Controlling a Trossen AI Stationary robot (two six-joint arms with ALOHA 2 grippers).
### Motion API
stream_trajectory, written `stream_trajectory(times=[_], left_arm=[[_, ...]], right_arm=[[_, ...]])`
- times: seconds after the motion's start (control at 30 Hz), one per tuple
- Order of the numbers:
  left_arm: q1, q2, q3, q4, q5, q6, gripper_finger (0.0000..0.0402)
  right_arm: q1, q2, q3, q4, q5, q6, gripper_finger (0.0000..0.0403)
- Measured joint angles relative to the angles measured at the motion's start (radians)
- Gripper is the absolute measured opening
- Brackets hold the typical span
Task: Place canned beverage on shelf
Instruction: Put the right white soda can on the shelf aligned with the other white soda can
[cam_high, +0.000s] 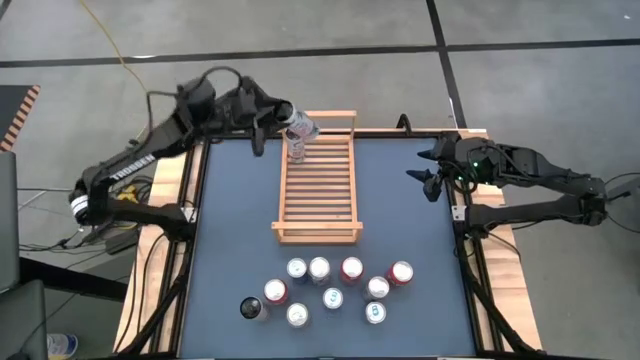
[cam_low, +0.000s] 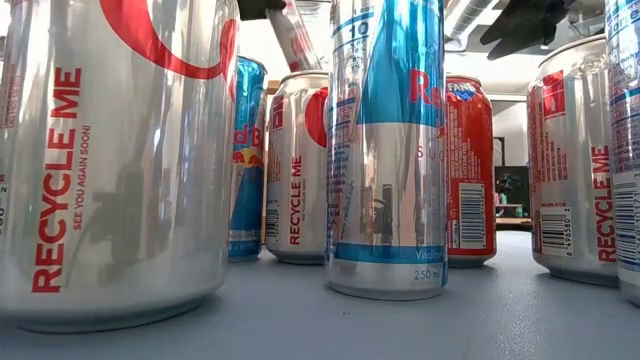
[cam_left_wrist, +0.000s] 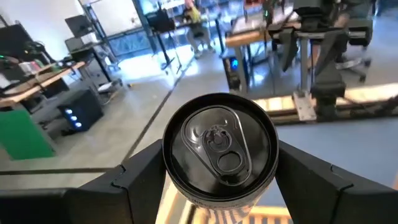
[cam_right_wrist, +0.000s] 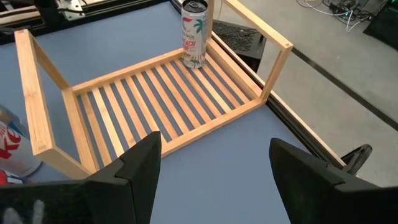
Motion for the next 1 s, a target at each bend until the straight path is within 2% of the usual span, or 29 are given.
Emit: stream_trajectory(times=[0.1, 0.23, 0.53, 0.63, 0.8, 0.93, 1.0], left_arm=[[0.007, 0.023, -0.065, 0.072, 0.031, -0.020, 0.0249], [0.008, 0.138, -0.033, 0.068, 0.072, -0.011, 0.0249], [0.037, 0.437, 0.239, -0.182, 0.070, 0.129, 0.0249], [0.038, 0.520, 0.304, -0.216, 0.110, 0.154, 0.0249], [0.063, 0.586, 0.332, -0.231, 0.131, 0.146, 0.0249], [0.065, 0.584, 0.325, -0.241, 0.078, 0.210, 0.0249], [0.072, 0.582, 0.328, -0.235, 0.096, 0.213, 0.0249]], right_arm=[[0.000, 0.000, 0.000, 0.000, 0.000, 0.019, 0.0271], [0.000, 0.000, 0.000, 0.000, 0.000, 0.021, 0.0271], [0.000, 0.011, 0.000, -0.002, 0.000, 0.021, 0.0271], [0.000, 0.017, 0.000, -0.004, -0.001, 0.021, 0.0271], [0.000, 0.023, 0.000, -0.015, -0.001, 0.021, 0.0271], [0.000, 0.026, 0.000, -0.014, -0.001, 0.018, 0.0271], [0.000, 0.027, 0.000, -0.013, -0.001, 0.012, 0.0271]])
